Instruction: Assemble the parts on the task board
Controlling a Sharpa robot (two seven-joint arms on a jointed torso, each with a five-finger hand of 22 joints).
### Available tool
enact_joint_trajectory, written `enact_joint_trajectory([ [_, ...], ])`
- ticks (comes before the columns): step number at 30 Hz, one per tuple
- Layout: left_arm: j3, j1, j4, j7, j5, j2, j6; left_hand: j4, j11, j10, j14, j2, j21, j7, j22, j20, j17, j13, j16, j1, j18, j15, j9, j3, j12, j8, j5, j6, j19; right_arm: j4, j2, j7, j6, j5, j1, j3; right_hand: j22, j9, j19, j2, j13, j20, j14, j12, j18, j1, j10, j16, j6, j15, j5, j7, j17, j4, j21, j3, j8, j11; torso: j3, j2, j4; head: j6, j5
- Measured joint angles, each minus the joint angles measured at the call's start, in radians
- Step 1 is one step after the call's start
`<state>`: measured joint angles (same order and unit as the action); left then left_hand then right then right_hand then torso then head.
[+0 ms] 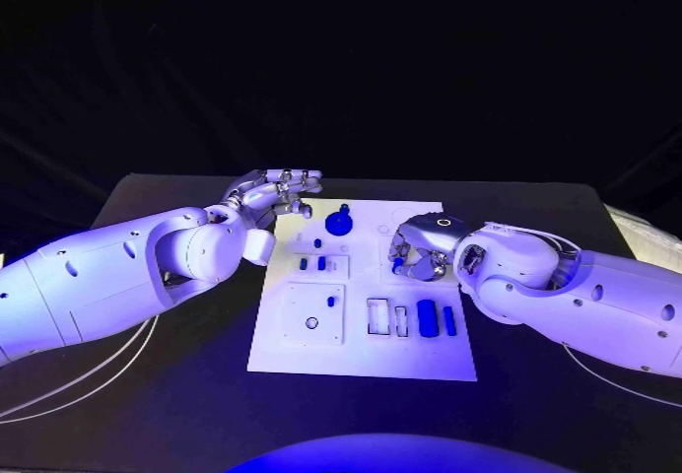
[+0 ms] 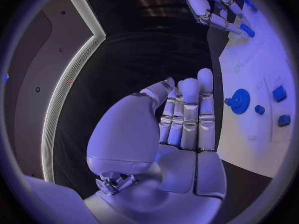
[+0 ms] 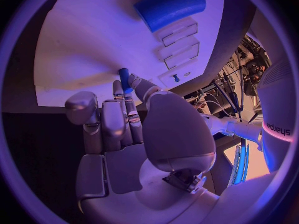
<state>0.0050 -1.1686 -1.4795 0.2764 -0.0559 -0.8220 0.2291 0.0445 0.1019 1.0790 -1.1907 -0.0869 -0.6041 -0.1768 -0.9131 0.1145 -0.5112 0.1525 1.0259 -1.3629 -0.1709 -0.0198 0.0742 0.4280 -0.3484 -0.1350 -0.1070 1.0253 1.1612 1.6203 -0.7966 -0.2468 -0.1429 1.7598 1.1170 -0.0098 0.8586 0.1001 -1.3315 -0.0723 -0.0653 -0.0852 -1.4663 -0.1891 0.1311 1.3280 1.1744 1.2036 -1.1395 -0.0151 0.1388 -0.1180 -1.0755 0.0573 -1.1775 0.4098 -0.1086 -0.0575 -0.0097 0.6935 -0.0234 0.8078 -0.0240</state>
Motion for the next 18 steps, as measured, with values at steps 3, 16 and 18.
enact_joint_trajectory([
  [3, 0.000, 0.000, 0.000, 0.000, 0.004, 0.000, 0.000, 0.000, 0.002, -0.002, 0.000, 0.000, 0.000, 0.000, 0.000, 0.000, 0.000, 0.000, 0.000, 0.000, 0.000, 0.000, 0.000, 0.000, 0.000, 0.000, 0.000, 0.000, 0.000, 0.001, -0.001, -0.002, -0.005, 0.001, -0.001, 0.000, 0.019, 0.003, -0.010, 0.000, 0.000, 0.003, 0.001, 0.004, 0.000, 0.000, 0.014, 0.004, -0.010, -0.002, -0.006, 0.001, -0.006, 0.003, -0.012, 0.011, -0.006, 0.001, -0.0002, 0.000, 0.0001, 0.000, 0.000],
  [16, 0.000, 0.001, 0.000, -0.003, 0.016, 0.001, 0.002, 0.000, -0.002, -0.005, 0.000, 0.000, 0.000, -0.003, 0.001, 0.000, 0.000, 0.000, 0.000, 0.000, 0.000, 0.000, 0.000, 0.000, -0.004, 0.000, 0.000, -0.004, 0.000, 0.050, -0.030, -0.024, -0.117, 0.004, -0.009, 0.002, 0.052, 0.022, -0.021, 0.010, -0.007, 0.013, 0.001, 0.023, 0.000, 0.011, 0.030, 0.004, -0.023, -0.008, -0.023, 0.001, -0.002, 0.020, -0.035, 0.044, -0.011, -0.008, -0.0003, 0.000, 0.0000, -0.002, 0.000],
  [18, 0.000, 0.002, 0.000, -0.003, 0.016, 0.001, 0.002, 0.000, -0.002, -0.005, 0.000, 0.000, 0.000, -0.003, 0.001, 0.000, 0.000, 0.000, 0.000, 0.000, 0.000, 0.000, 0.000, 0.000, -0.004, 0.000, 0.000, -0.004, 0.000, 0.066, -0.035, -0.025, -0.144, 0.002, -0.007, 0.005, 0.054, 0.022, -0.023, 0.010, -0.006, 0.011, 0.001, 0.023, 0.000, 0.011, 0.032, 0.004, -0.023, -0.008, -0.024, 0.002, -0.002, 0.022, -0.035, 0.047, -0.011, -0.010, -0.0001, -0.001, 0.0000, -0.002, -0.001],
])
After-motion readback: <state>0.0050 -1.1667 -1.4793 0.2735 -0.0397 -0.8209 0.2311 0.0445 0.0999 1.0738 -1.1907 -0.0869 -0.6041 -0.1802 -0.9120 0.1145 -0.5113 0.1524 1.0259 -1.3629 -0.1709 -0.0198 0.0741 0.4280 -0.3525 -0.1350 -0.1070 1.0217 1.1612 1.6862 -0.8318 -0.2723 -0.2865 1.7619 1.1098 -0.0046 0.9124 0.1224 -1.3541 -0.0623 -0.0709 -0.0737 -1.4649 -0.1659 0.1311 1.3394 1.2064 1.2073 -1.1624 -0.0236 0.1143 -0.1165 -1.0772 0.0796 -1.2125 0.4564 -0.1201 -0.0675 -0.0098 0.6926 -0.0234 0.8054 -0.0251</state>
